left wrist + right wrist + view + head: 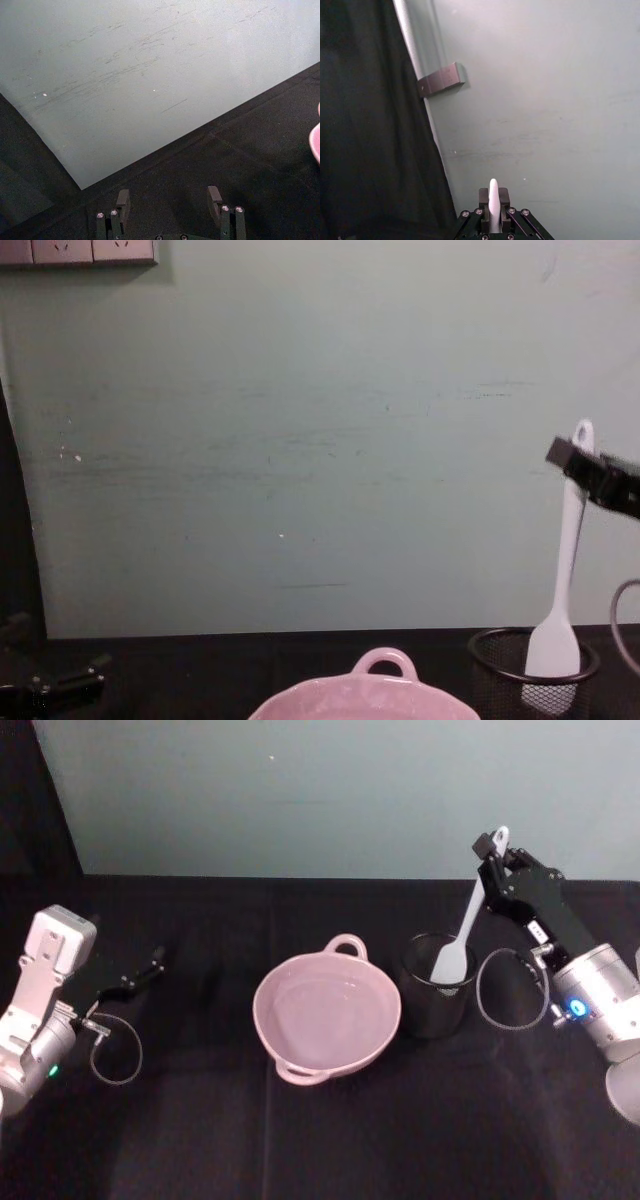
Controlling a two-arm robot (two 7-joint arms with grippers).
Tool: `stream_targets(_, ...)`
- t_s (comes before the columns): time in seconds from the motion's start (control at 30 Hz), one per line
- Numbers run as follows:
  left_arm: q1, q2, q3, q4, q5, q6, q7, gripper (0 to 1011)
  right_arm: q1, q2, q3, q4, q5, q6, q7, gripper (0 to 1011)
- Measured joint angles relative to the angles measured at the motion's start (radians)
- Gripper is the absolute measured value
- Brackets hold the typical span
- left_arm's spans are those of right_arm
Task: Use the one hand to pick up the spoon and stir the clear water in the bowl.
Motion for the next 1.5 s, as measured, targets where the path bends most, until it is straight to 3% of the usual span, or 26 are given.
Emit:
stream_targets(0.3, 0.000, 0.000, 0.000, 0.000, 0.000, 0.000, 0.000, 1011, 0.033, -0.068, 0.028, 0.175, 0.158, -0.044, 0.116, 119)
stream_targets(0.5, 0.000, 0.000, 0.000, 0.000, 0.000, 0.000, 0.000, 1011, 0.046, -0.088, 0.044, 0.248, 0.228, -0.046, 0.159, 119)
stream_targets(0.93, 0.000, 0.000, 0.000, 0.000, 0.000, 0.000, 0.000, 1011, 0.067, -0.080, 0.021, 0.286, 0.250, -0.010, 0.170, 120)
stream_targets(1.43, 0.000, 0.000, 0.000, 0.000, 0.000, 0.000, 0.000, 1011, 0.068, -0.064, -0.002, 0.264, 0.238, 0.030, 0.116, 122)
stream_targets(1.5, 0.000, 0.000, 0.000, 0.000, 0.000, 0.000, 0.000, 1011, 0.068, -0.063, -0.004, 0.260, 0.238, 0.033, 0.110, 172)
